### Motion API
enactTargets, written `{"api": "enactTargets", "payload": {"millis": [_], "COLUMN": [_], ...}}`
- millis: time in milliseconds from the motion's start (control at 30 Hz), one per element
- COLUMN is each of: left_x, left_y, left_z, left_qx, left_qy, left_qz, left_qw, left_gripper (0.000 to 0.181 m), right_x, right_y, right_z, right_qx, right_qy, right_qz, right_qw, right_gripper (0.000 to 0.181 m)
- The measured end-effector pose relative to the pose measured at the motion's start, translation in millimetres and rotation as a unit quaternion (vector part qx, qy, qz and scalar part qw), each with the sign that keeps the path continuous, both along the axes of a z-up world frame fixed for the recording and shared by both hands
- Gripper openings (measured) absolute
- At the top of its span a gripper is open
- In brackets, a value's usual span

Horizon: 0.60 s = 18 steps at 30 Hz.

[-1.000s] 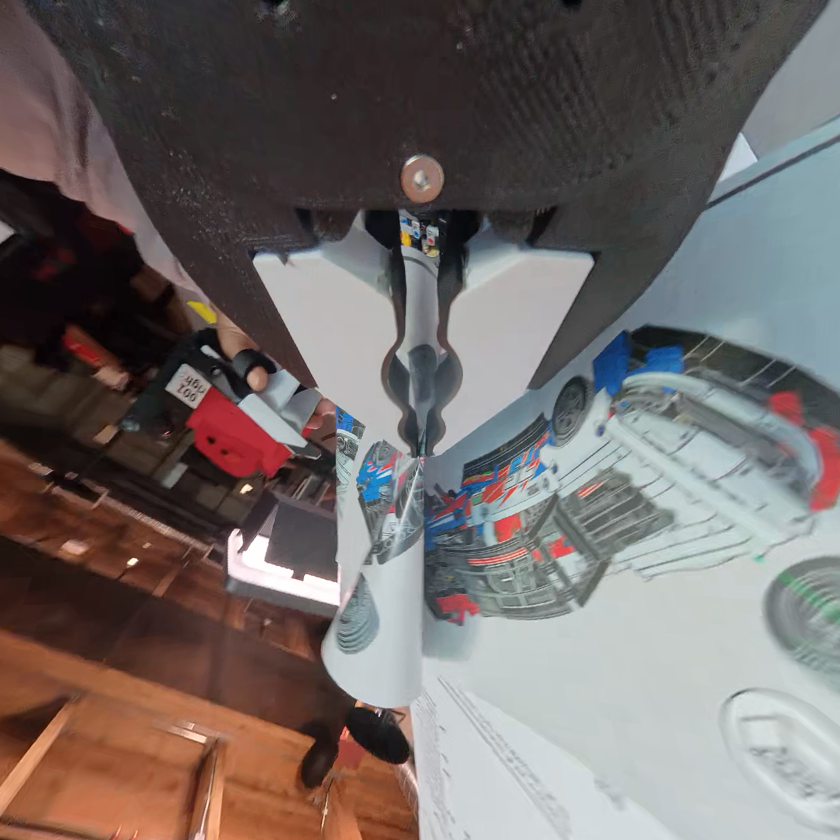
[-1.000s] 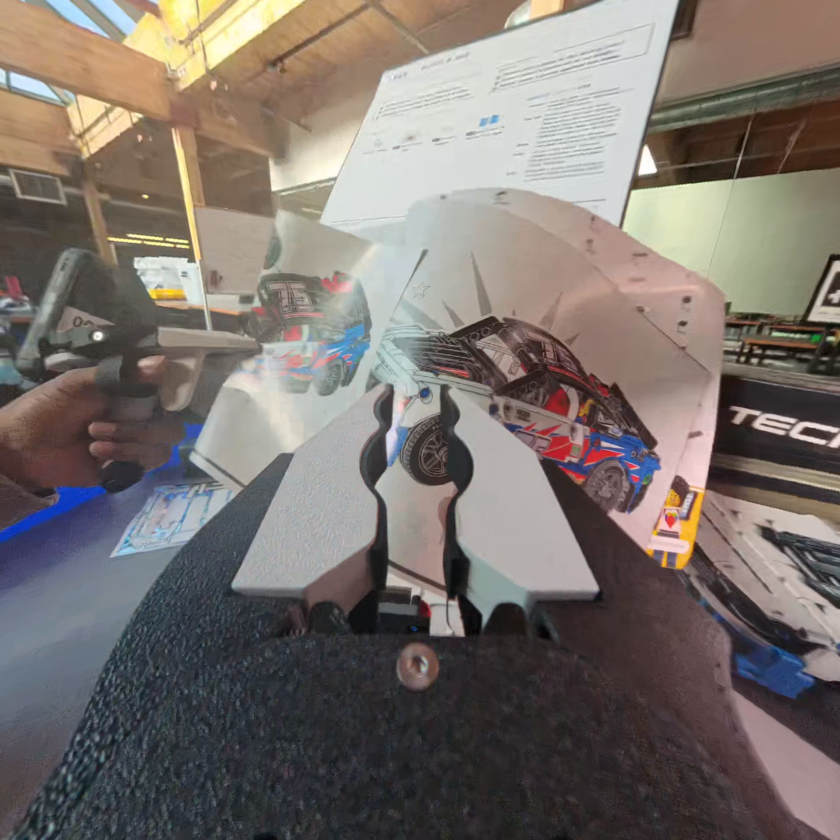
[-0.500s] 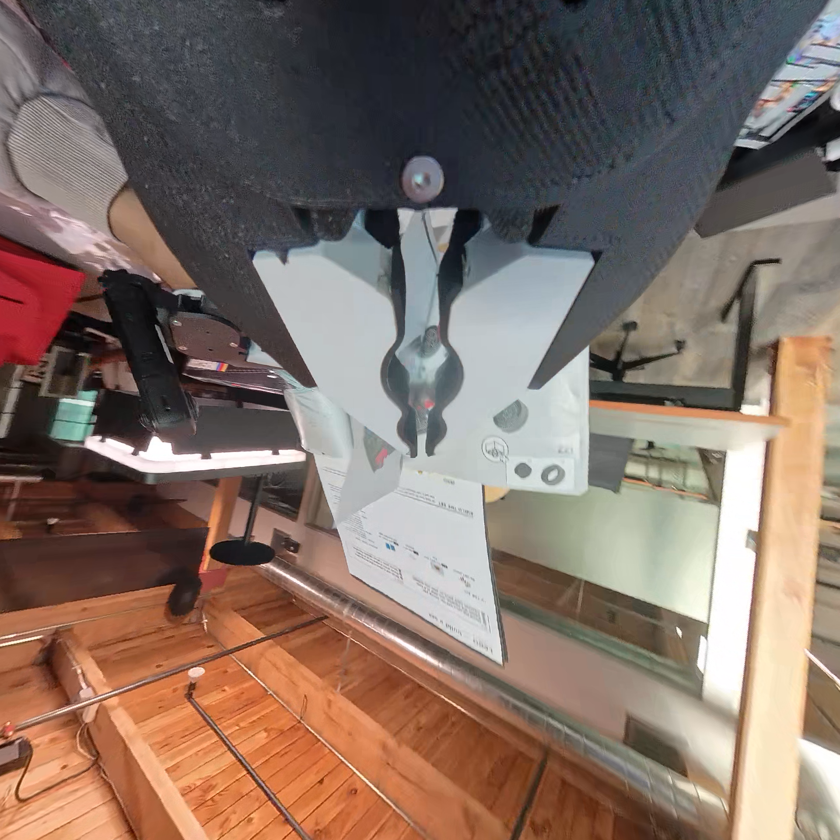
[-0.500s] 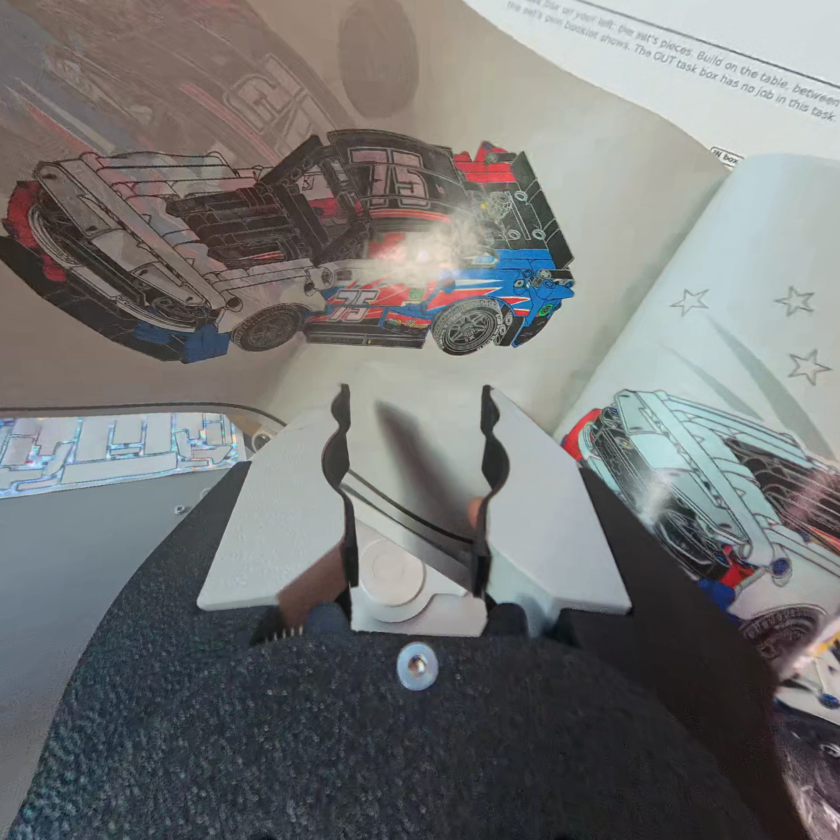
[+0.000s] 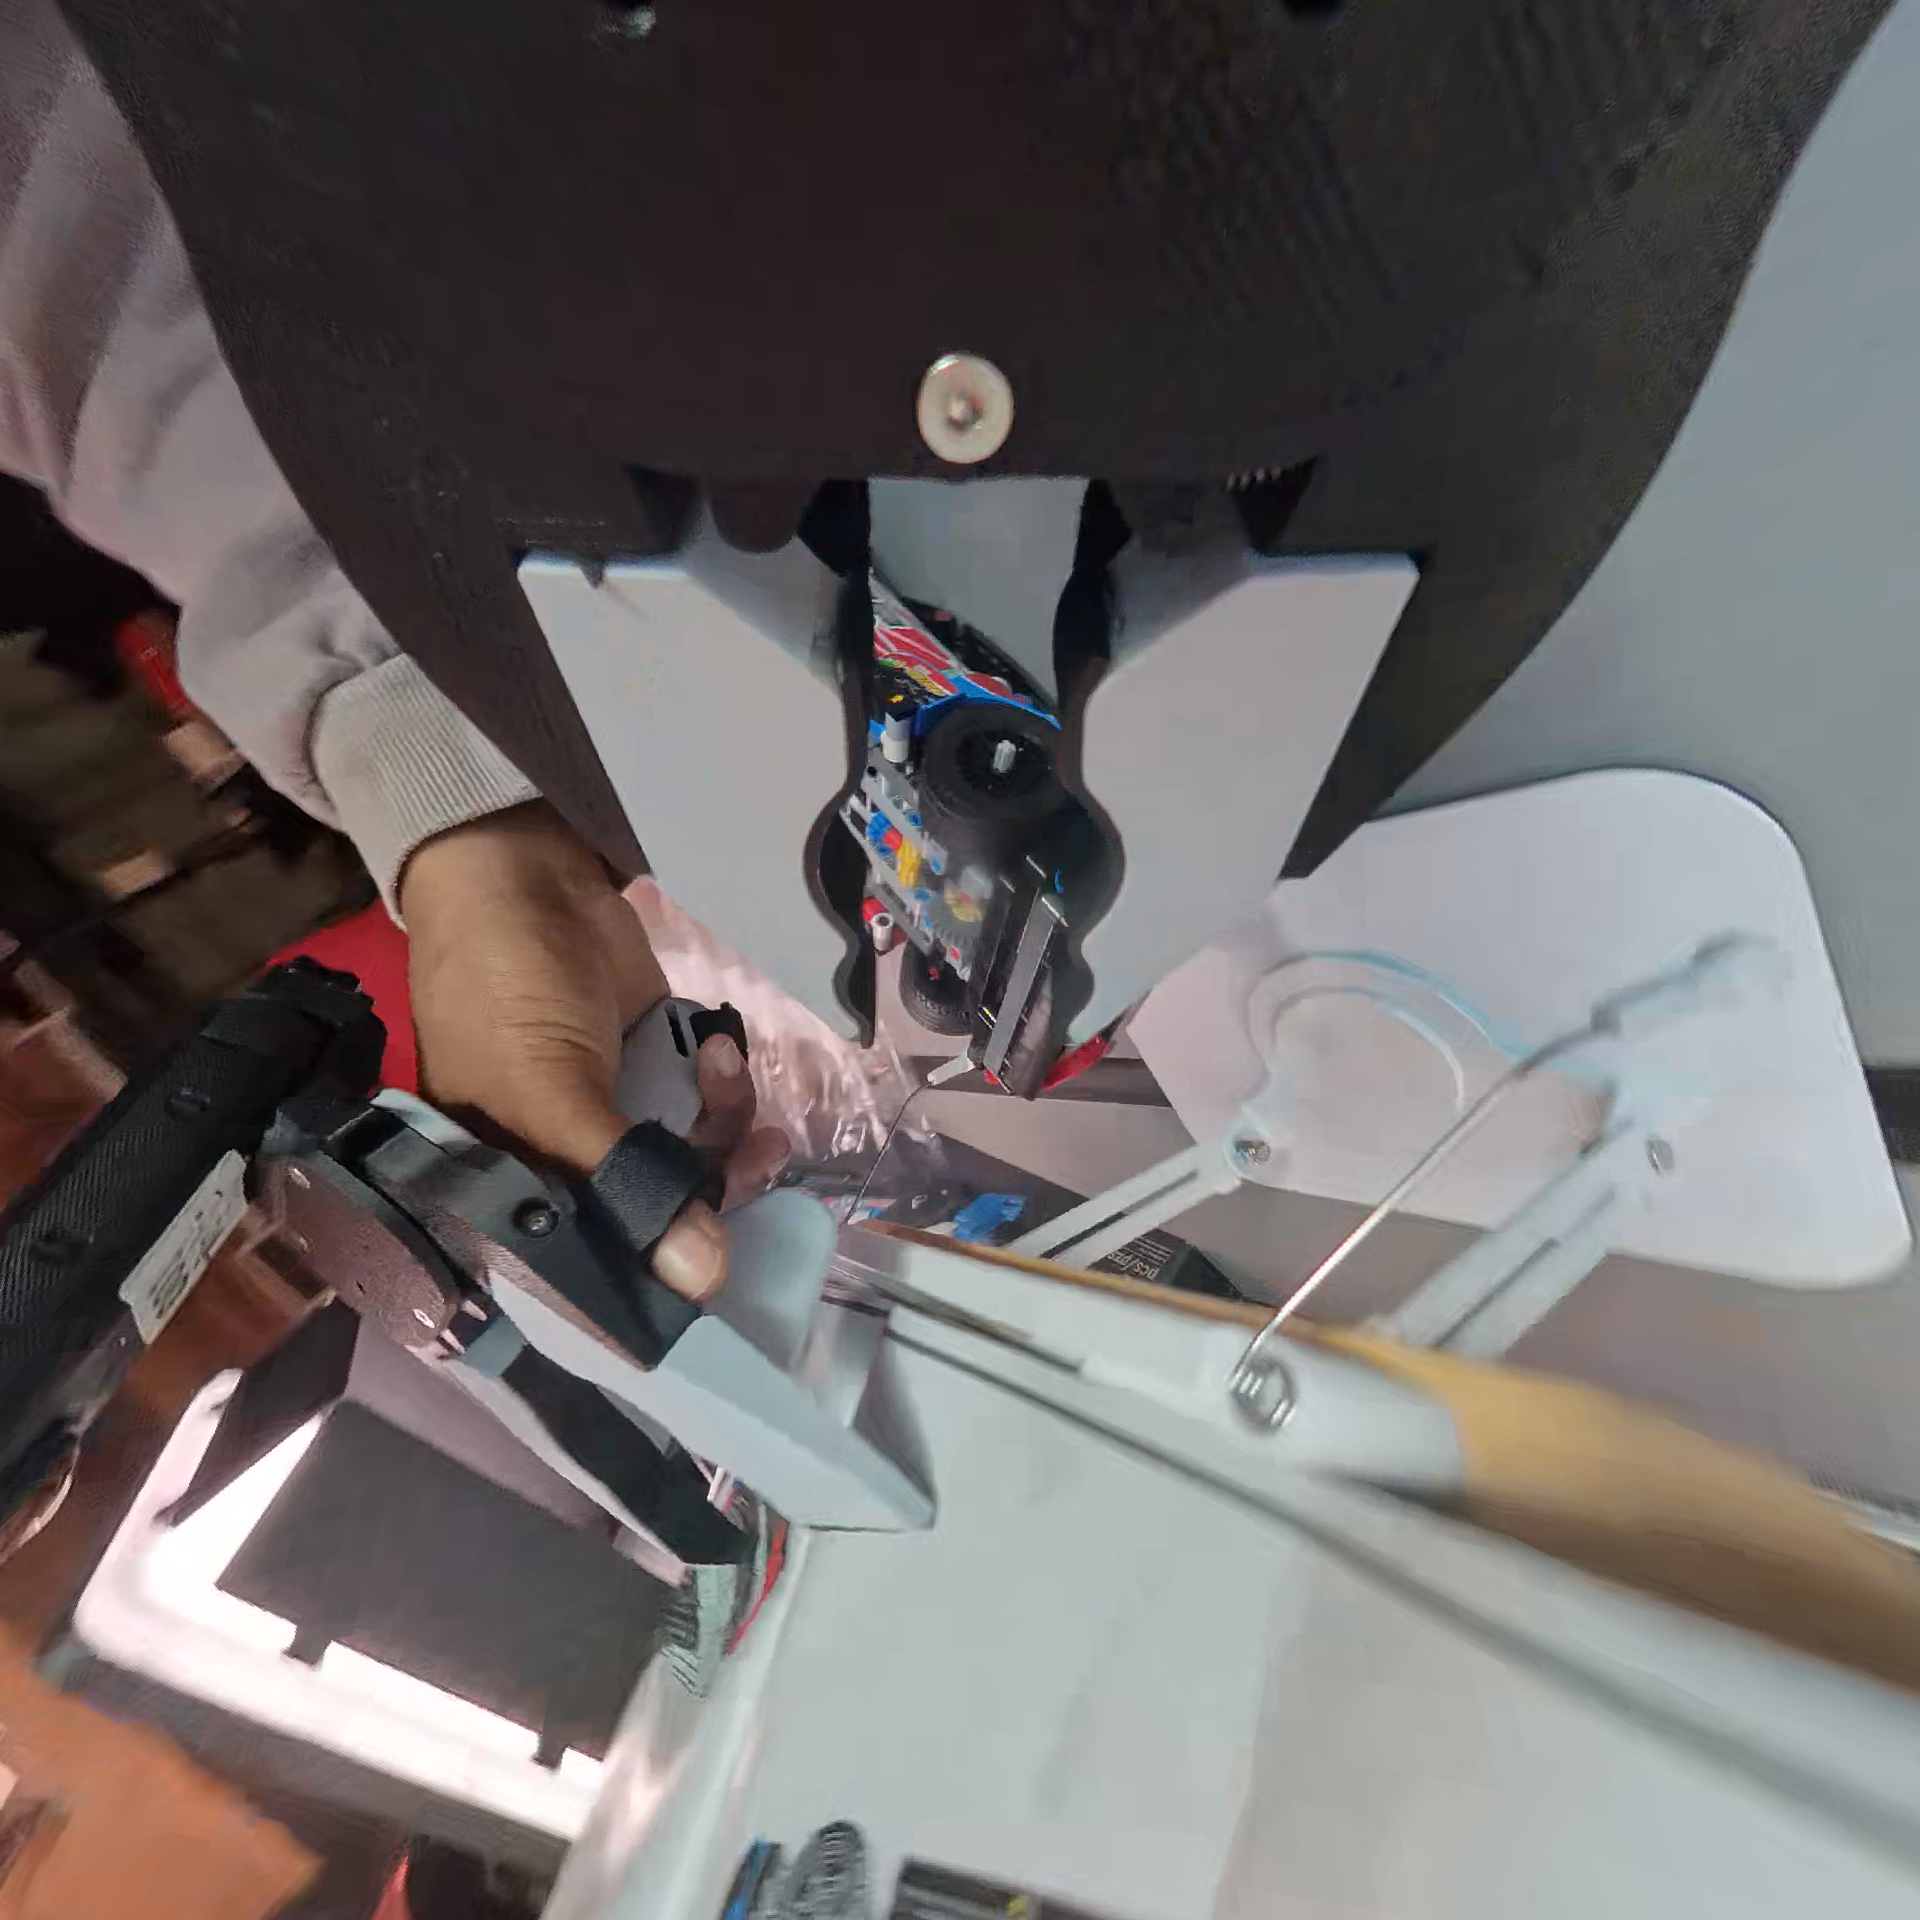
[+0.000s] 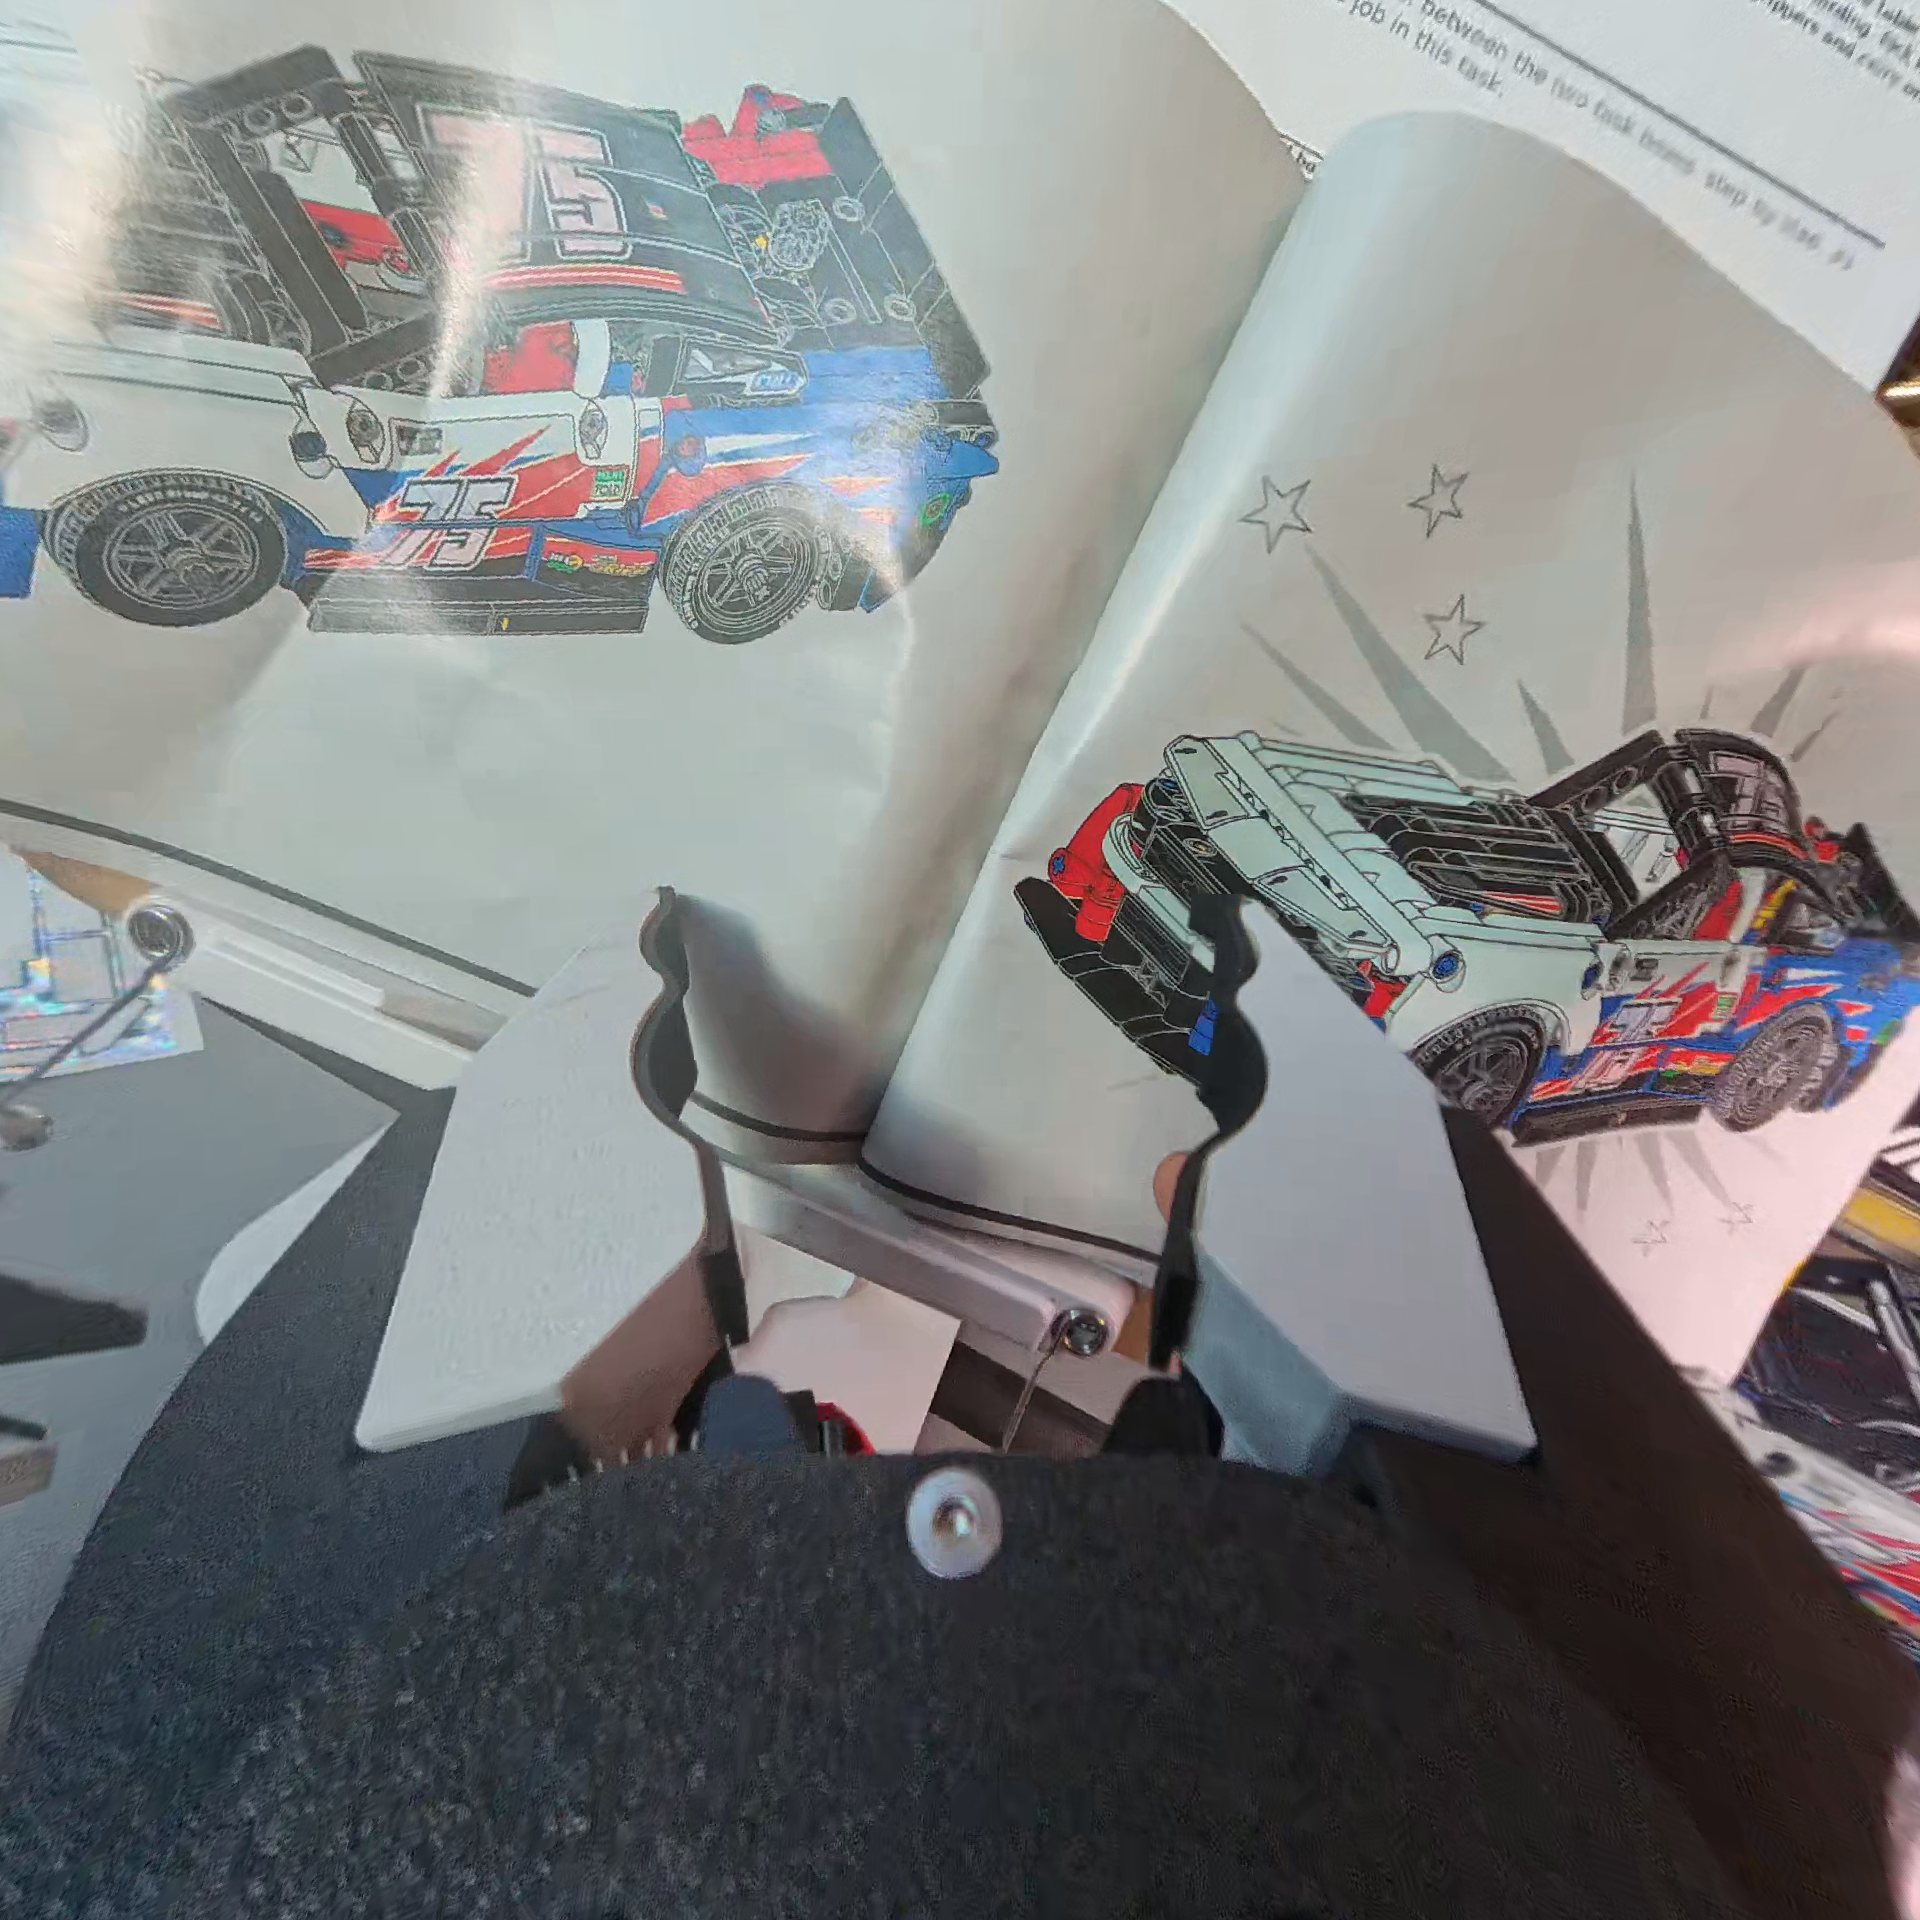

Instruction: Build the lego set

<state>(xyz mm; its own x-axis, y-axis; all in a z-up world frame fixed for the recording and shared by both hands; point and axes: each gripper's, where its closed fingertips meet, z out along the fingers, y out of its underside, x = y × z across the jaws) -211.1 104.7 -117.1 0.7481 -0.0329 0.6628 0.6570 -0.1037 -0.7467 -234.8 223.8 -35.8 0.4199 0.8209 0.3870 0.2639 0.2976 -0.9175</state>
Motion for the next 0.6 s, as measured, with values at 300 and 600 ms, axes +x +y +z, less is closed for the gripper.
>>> {"api": "enactTargets", "payload": {"millis": [300,600], "left_x": [-100.1,-130.7], "left_y": [-22.8,-60.4], "left_z": [-22.8,44.3], "left_qx": [0.198,0.221], "left_qy": [-0.309,-0.196], "left_qz": [0.218,0.225], "left_qw": [0.904,0.929], "left_gripper": [0.079,0.006], "right_x": [-17.6,-16.0], "right_y": [-1.3,-5.8], "right_z": [-4.8,-4.7], "right_qx": [-0.075,-0.051], "right_qy": [0.057,0.053], "right_qz": [-0.036,-0.036], "right_qw": [0.995,0.997], "right_gripper": [0.106,0.100]}}
